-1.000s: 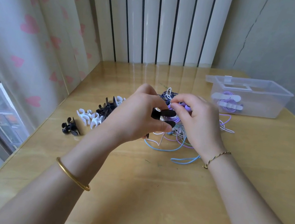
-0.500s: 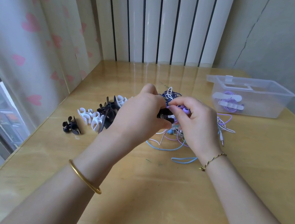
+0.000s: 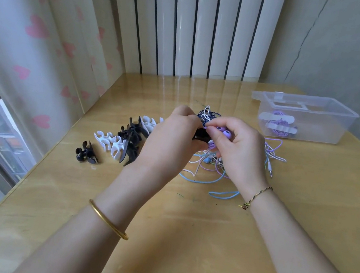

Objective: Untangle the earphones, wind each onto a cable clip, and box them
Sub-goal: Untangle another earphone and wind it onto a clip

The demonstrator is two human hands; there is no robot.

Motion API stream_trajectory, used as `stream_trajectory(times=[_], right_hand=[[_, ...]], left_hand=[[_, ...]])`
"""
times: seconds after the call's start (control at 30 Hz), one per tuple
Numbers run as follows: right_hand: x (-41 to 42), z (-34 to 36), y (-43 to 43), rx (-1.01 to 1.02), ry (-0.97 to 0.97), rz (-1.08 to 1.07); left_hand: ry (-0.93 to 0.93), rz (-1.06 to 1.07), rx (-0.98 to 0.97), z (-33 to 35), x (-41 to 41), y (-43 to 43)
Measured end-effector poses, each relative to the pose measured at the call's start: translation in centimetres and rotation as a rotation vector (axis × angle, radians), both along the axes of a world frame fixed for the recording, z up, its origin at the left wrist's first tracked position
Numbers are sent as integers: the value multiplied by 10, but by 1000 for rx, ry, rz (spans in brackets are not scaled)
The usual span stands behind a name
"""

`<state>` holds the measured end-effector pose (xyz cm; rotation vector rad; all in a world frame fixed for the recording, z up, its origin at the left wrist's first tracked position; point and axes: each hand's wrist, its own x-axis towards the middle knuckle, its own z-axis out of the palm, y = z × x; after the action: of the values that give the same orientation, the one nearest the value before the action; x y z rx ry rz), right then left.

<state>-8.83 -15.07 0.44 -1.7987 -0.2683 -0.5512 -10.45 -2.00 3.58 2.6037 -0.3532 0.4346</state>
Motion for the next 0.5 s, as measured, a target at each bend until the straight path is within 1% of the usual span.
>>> stream_trajectory(times=[0.13, 0.3, 0.37, 0.43, 0.5], right_hand=[[1, 1, 1, -3, 15, -1], [1, 1, 3, 45, 42, -32], [3, 1, 2, 77, 60, -34], [4, 0, 3, 95, 81, -35], [5, -2, 3, 101, 100, -54]], left_hand=[[-5, -20, -46, -1, 2, 1], [-81, 10, 1, 2, 2, -2], [-87, -16, 39, 1, 4, -5], [-102, -54, 117, -4, 5, -10], [-82, -73, 172, -9, 5, -14]])
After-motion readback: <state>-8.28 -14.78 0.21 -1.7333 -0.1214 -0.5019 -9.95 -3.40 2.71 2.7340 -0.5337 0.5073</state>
